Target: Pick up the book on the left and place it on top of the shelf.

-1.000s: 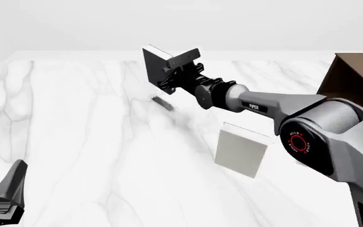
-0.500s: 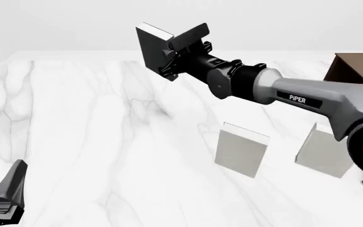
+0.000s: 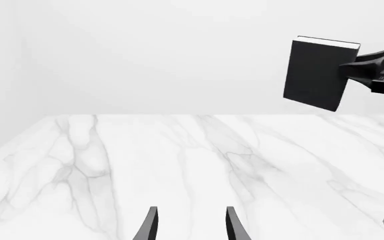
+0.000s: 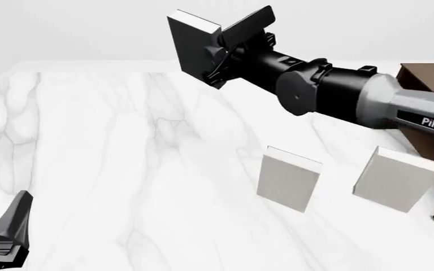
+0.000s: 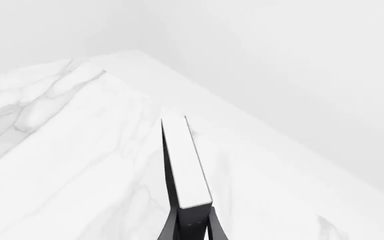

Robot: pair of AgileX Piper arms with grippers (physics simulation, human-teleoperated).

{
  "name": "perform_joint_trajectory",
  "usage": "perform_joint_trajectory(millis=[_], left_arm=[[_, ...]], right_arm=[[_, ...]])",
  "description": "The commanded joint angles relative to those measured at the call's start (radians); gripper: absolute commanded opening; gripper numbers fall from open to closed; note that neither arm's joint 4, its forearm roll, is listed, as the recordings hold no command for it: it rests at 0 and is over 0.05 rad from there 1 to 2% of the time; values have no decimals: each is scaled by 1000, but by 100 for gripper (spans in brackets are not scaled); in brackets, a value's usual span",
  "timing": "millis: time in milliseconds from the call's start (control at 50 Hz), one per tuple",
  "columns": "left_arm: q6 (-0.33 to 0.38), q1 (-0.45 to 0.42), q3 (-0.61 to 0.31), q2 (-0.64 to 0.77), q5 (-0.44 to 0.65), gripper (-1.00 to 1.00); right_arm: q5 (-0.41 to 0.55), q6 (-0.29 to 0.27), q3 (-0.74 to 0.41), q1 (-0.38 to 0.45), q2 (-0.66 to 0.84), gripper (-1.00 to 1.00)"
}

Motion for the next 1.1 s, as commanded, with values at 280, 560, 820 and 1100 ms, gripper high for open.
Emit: perform_joint_trajectory(millis=[280,560,820,1100], left_arm=[[0,0,0,0,0,100],[0,0,0,0,0,100],[0,0,0,0,0,100],[0,0,0,0,0,100]], right_arm=[[-7,-23,215,-47,-260,-100],[28,-59,312,-90,-414,-100],[66,-92,374,-140,-526,-100],[139,-133,382,-212,-618,-100]])
